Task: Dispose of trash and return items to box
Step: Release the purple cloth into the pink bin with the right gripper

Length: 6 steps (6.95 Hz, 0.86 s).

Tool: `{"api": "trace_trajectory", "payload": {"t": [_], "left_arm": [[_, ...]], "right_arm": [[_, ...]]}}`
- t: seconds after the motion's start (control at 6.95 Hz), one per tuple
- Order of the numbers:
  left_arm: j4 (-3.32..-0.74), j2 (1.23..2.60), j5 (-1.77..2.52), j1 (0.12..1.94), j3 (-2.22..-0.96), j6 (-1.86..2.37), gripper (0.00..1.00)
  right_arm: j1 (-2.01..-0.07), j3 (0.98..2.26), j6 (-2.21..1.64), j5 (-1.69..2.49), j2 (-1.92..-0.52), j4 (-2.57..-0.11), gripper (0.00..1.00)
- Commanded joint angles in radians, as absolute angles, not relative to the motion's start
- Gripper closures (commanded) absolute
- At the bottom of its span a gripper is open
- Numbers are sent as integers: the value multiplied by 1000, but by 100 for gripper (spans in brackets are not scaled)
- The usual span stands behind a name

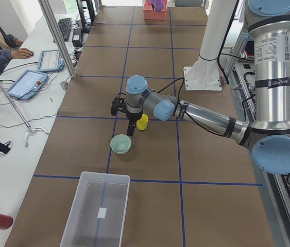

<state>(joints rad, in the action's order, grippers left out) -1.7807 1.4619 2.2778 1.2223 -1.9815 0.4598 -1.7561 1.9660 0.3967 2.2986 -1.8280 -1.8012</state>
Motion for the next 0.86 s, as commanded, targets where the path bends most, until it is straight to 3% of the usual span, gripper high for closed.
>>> {"api": "trace_trajectory", "payload": {"t": [0.0,0.58,0.72], "left_arm": [[-1781,1470,2279,1223,-1974,463,2],[-1781,1466,2283,1221,-1976,463,2],[-1781,1471,2283,1221,-1974,468,2]], "right_arm": [[-1891,1741,601,2263,-1790,-1722,100],[-1942,1605,675,2201,-1764,-1619,100],[-1942,1606,666,2210,-1769,-1618,1]]}}
